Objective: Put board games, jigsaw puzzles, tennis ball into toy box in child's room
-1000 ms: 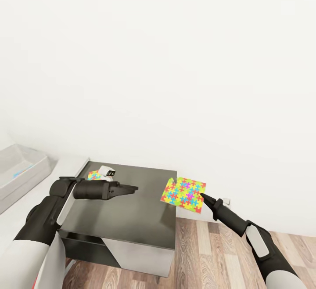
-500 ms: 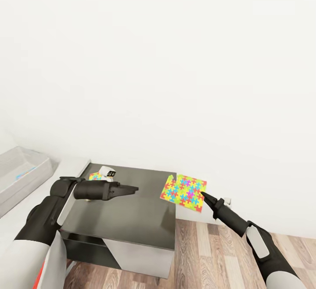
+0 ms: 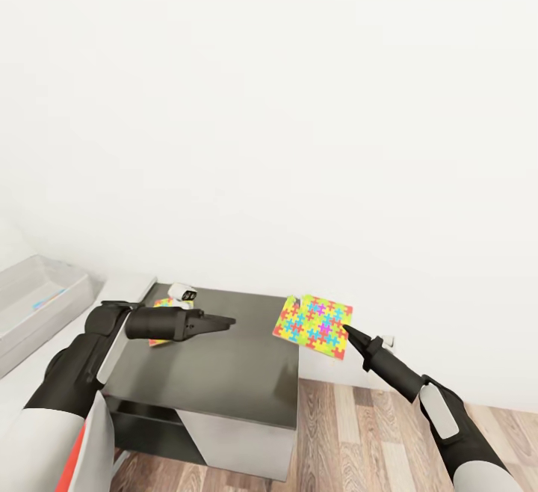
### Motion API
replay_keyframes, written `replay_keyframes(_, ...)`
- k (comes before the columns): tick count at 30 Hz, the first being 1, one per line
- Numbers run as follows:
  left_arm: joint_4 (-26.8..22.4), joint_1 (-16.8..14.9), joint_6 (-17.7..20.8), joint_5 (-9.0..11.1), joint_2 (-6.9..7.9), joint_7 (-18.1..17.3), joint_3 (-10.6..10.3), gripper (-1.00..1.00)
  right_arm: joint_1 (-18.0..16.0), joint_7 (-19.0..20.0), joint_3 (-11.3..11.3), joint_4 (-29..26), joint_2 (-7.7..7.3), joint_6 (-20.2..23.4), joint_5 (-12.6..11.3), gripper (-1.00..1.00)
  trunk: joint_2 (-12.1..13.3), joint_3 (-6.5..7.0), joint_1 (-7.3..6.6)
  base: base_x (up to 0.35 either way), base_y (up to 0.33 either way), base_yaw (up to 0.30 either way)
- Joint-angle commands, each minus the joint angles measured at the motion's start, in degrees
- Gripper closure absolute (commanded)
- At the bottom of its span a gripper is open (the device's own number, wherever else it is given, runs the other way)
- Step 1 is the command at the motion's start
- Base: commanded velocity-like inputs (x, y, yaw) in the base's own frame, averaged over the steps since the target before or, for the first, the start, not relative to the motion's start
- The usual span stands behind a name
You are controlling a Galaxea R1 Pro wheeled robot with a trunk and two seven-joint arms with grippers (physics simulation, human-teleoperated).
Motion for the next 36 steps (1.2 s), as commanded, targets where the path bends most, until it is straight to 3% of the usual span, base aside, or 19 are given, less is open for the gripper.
replay_keyframes(1,0.0,-0.05,0.63,0.14,0.06,-0.12,-0.08,-1.0,-0.05,0.15,-0.08,0.02,0.01,0.28,-0.08,1.0,0.32,0.18,-0.19,0.0,0.0,0.0)
replay_keyframes(9,0.0,-0.05,0.9,0.22,-0.07,-0.03,0.0,-1.0,-0.06,0.28,-0.08,0.02,0.0,0.24,0.0,1.0,3.53,2.38,-1.95,0.0,0.0,0.0)
replay_keyframes(16,0.0,-0.1,0.84,0.15,0.02,0.06,0.02,-1.0,-0.06,0.36,-0.01,0.02,0.0,-2.14,-0.13,1.0,3.53,3.05,-1.95,-0.004,0.0,0.0)
replay_keyframes(28,0.07,-0.14,0.76,0.09,-0.34,0.31,-0.46,-1.0,-0.06,0.37,-0.03,0.02,0.0,-2.45,-0.1,1.0,3.53,4.19,-1.95,-0.146,0.0,0.0)
replay_keyframes(36,0.08,-0.14,0.75,-1.65,-0.43,0.32,-0.43,-1.0,-0.06,0.37,-0.05,0.02,0.0,-2.45,-0.14,1.0,3.53,4.96,-1.95,-0.139,0.0,0.0)
